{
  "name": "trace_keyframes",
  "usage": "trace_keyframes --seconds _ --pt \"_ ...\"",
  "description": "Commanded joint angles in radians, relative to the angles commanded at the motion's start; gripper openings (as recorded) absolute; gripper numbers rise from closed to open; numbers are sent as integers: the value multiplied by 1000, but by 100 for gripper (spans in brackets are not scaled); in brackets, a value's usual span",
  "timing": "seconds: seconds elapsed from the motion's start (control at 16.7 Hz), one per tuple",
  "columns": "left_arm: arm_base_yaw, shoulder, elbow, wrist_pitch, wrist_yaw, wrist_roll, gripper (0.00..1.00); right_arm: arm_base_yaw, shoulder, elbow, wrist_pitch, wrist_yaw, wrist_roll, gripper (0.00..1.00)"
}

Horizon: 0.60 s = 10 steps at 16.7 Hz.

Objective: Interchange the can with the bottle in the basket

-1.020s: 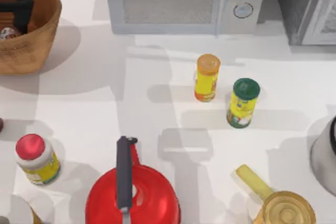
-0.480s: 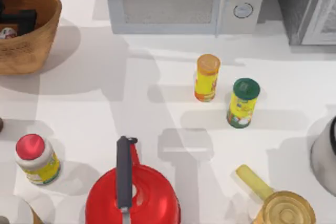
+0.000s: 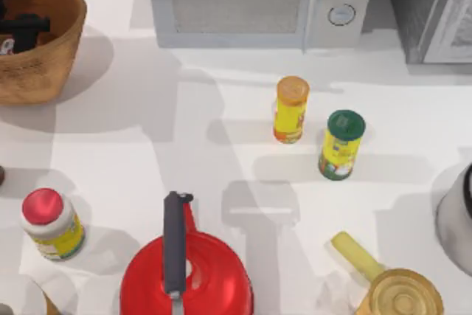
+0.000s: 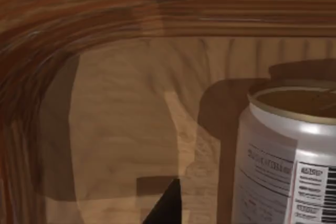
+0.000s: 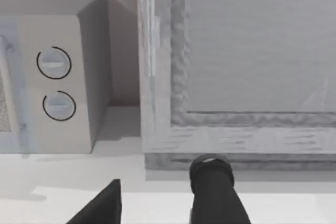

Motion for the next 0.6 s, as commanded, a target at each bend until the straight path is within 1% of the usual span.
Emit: trace_keyframes --seconds 0.36,0.42,0.6 --pt "0 0 0 0 0 0 2 0 0 0 0 0 0 100" --pt "0 0 0 0 0 0 0 0 0 0 0 0 0 100" --pt "0 0 0 0 0 0 0 0 0 0 0 0 0 100"
